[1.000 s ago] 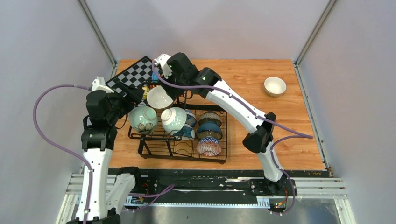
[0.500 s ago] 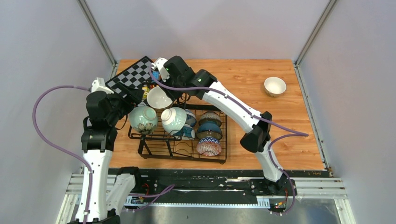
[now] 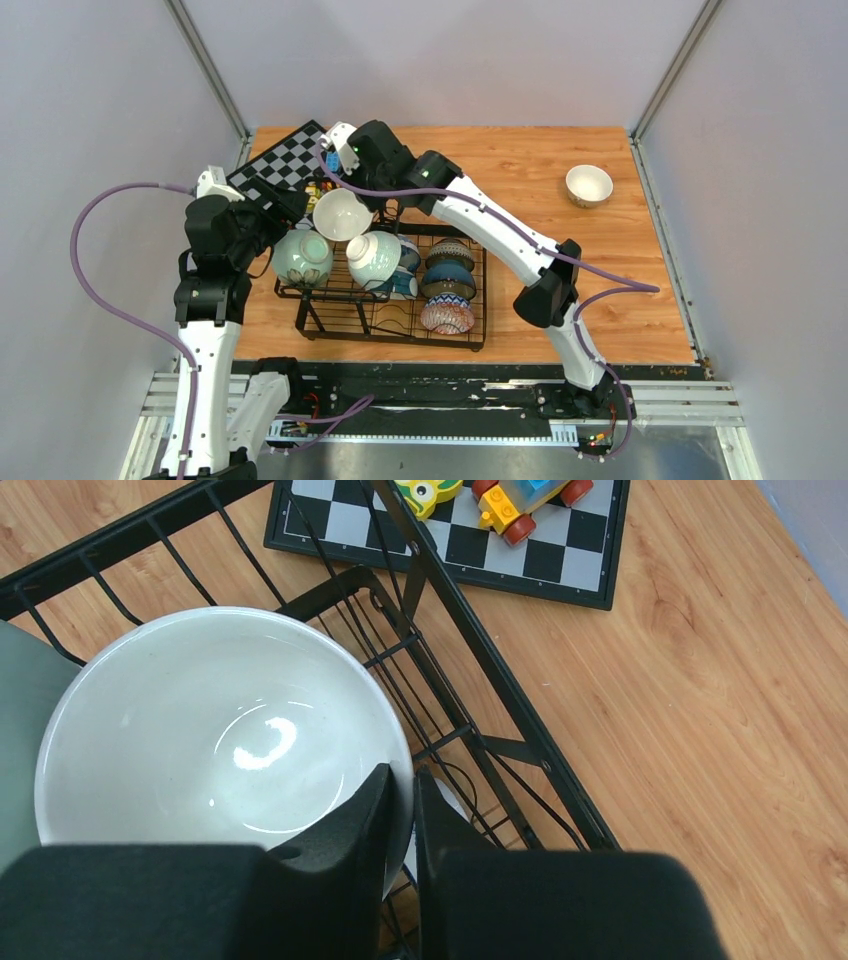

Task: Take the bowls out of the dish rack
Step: Pick up the bowl from the dish rack.

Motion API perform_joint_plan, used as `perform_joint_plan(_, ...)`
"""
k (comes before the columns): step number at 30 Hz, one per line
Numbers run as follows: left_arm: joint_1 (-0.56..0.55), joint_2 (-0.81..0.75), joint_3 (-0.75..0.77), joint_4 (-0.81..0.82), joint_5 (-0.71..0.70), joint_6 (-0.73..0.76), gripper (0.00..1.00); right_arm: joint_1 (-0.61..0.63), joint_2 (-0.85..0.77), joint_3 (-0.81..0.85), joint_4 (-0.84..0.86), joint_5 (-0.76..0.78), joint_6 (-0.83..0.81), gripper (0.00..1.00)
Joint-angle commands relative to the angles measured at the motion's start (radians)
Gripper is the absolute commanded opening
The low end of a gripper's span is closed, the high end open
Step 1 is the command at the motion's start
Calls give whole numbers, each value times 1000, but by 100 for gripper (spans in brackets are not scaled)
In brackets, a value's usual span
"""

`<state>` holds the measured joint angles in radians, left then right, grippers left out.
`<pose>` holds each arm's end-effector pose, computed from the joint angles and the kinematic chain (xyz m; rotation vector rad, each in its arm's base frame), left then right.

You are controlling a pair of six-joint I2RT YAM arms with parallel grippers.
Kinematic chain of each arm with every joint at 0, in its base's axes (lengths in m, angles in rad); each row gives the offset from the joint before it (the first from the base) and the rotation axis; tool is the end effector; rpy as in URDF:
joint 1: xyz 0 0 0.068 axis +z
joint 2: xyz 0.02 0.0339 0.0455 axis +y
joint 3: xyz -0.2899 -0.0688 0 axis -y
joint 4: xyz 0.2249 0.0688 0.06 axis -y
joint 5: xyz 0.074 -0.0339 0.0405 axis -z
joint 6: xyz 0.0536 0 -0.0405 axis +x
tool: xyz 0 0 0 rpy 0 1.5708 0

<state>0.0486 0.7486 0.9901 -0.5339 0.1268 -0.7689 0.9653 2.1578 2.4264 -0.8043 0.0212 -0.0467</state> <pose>0.1336 -0.0003 0.3862 -0.6745 1.7834 -0.6121 0.2805 0.4032 0.4073 -1.0312 1.8878 0.5224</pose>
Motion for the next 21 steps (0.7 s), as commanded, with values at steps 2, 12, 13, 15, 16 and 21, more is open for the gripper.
perform_joint_plan(2,-8,-8,1,2,0,14,84,19,7,34,-38,7,-12,4)
perform_joint_plan(12,-8,0,6,6,7,9,84,18,-3,63,2,86,-25,0)
perform_joint_plan(13,-7,0,8,4,6,10,84,17,-3,65,7,96,-25,0)
perform_joint_plan(15,-9,-1,11,2,5,10,84,18,-6,65,14,117,-25,0)
perform_joint_plan(16,-9,-1,12,2,6,8,84,18,-9,64,23,124,-23,0)
perform_joint_plan(21,-9,0,9,5,10,2,84,18,-31,64,72,140,-18,0)
